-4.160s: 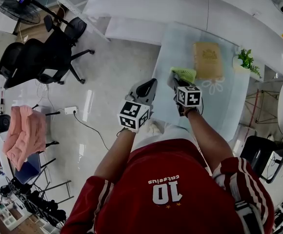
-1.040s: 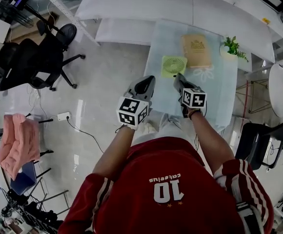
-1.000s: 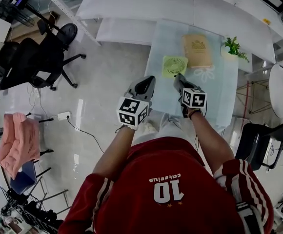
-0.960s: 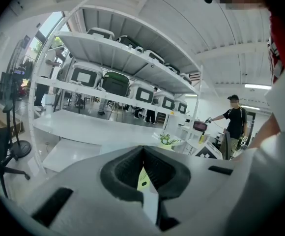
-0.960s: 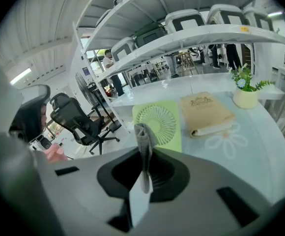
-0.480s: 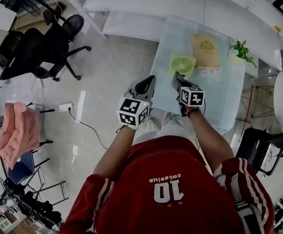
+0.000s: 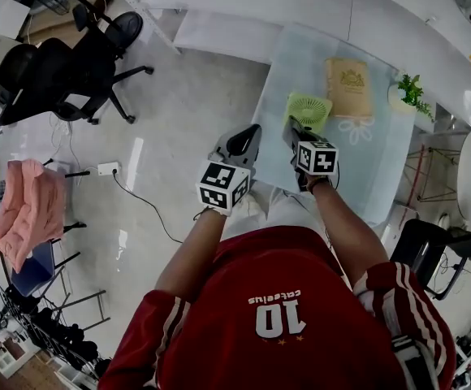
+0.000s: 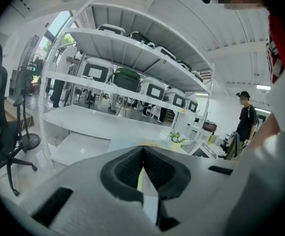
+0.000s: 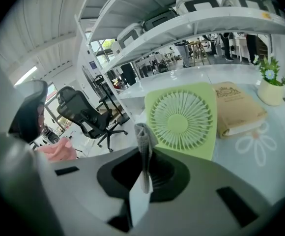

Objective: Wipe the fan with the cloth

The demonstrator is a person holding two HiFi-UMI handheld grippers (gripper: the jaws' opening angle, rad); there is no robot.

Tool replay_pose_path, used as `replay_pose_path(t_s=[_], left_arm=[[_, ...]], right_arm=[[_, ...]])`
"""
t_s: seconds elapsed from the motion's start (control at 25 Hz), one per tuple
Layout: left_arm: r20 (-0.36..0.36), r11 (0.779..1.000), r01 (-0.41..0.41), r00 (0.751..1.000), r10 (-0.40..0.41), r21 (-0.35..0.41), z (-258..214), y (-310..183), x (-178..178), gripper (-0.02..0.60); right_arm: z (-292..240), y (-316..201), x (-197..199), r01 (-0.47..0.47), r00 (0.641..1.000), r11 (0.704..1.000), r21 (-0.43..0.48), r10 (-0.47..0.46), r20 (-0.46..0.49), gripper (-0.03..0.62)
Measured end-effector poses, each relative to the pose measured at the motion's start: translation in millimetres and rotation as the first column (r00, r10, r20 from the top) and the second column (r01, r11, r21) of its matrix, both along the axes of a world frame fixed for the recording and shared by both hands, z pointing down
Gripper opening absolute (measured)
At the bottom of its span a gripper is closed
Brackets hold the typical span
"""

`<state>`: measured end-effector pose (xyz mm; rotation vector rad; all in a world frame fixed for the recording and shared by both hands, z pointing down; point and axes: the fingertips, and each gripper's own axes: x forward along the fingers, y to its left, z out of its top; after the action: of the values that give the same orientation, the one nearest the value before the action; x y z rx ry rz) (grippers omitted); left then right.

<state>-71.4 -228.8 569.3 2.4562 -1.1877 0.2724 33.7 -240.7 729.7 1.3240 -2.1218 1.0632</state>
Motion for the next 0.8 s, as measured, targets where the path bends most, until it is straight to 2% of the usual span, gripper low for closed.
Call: replay_pose_path(t_s=[0.8], left_arm=[[0.04, 0.999, 0.001, 0.999, 0.001, -0.042, 17.5, -13.0, -4.9, -0.002]], right_arm=[[25.6, -27.4, 0.5, 0.013, 1.0, 1.0, -0.024, -0.013, -0.006, 0.023]])
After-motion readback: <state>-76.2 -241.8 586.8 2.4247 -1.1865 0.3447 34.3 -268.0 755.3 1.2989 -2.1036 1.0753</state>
